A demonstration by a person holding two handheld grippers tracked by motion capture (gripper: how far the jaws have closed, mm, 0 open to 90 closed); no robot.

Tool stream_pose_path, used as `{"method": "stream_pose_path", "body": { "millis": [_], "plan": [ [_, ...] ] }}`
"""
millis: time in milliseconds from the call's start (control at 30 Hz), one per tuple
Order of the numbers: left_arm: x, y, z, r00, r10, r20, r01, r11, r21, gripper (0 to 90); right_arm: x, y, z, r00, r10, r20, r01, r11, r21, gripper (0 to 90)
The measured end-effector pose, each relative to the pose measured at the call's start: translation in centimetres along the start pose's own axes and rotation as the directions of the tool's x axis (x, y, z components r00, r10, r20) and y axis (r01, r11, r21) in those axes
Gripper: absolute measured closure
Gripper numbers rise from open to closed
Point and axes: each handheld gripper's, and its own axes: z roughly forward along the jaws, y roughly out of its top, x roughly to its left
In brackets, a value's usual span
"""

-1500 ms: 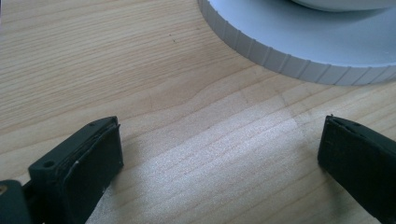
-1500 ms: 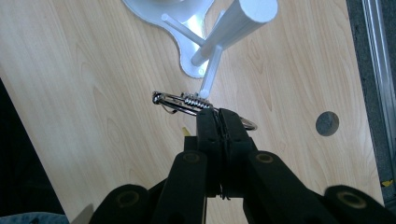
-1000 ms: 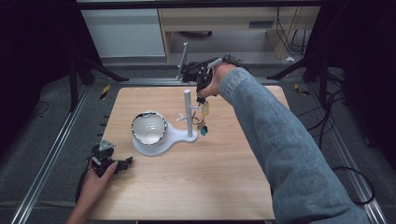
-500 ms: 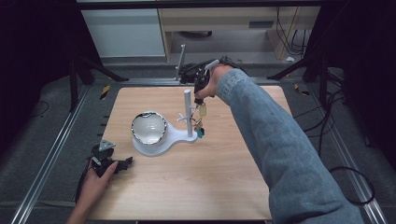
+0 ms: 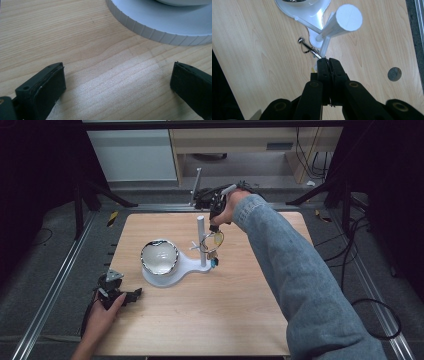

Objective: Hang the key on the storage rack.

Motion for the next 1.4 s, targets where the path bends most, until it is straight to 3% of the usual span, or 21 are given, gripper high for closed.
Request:
{"method": "stream_pose_path", "body": {
  "millis": [433, 733, 1067, 1133, 1200, 1233, 1333, 1400],
  "plan": [
    [0.0, 0.0, 0.0, 1.0000, 0.003, 0.000, -0.003, 1.0000, 0.000, 0.0, -0.7, -0.8, 0.5, 0.9996, 0.030, -0.001, -0.030, 1.000, -0.001, 83.1],
    [0.0, 0.0, 0.0, 1.0000, 0.002, 0.000, -0.002, 1.0000, 0.000, 0.0, -1.1, -1.8, 0.0, 0.9981, 0.057, 0.024, -0.057, 0.998, -0.013, 80.5],
    [0.0, 0.0, 0.0, 1.0000, 0.001, 0.000, -0.001, 1.0000, 0.000, 0.0, -1.7, -3.1, 0.1, 0.9928, 0.109, 0.049, -0.109, 0.994, -0.021, 61.5],
    [0.0, 0.0, 0.0, 1.0000, 0.001, 0.000, -0.001, 1.0000, 0.000, 0.0, -2.0, -3.5, 0.1, 0.9900, 0.127, 0.061, -0.126, 0.992, -0.024, 51.3],
    [0.0, 0.0, 0.0, 1.0000, 0.001, 0.000, -0.001, 1.0000, 0.000, 0.0, -2.1, -3.6, 0.1, 0.9893, 0.132, 0.062, -0.131, 0.991, -0.020, 48.6],
    [0.0, 0.0, 0.0, 1.0000, 0.001, 0.000, -0.001, 1.0000, 0.000, 0.0, -2.2, -3.8, 0.2, 0.9889, 0.131, 0.070, -0.130, 0.991, -0.028, 40.6],
    [0.0, 0.0, 0.0, 1.0000, 0.001, 0.000, -0.001, 1.0000, 0.000, 0.0, -2.4, -4.1, 0.2, 0.9870, 0.142, 0.075, -0.141, 0.990, -0.023, 36.4],
    [0.0, 0.0, 0.0, 1.0000, 0.001, 0.000, -0.001, 1.0000, 0.000, 0.0, -2.5, -4.6, 0.4, 0.9844, 0.154, 0.086, -0.151, 0.988, -0.037, 27.1]
  ]
}}
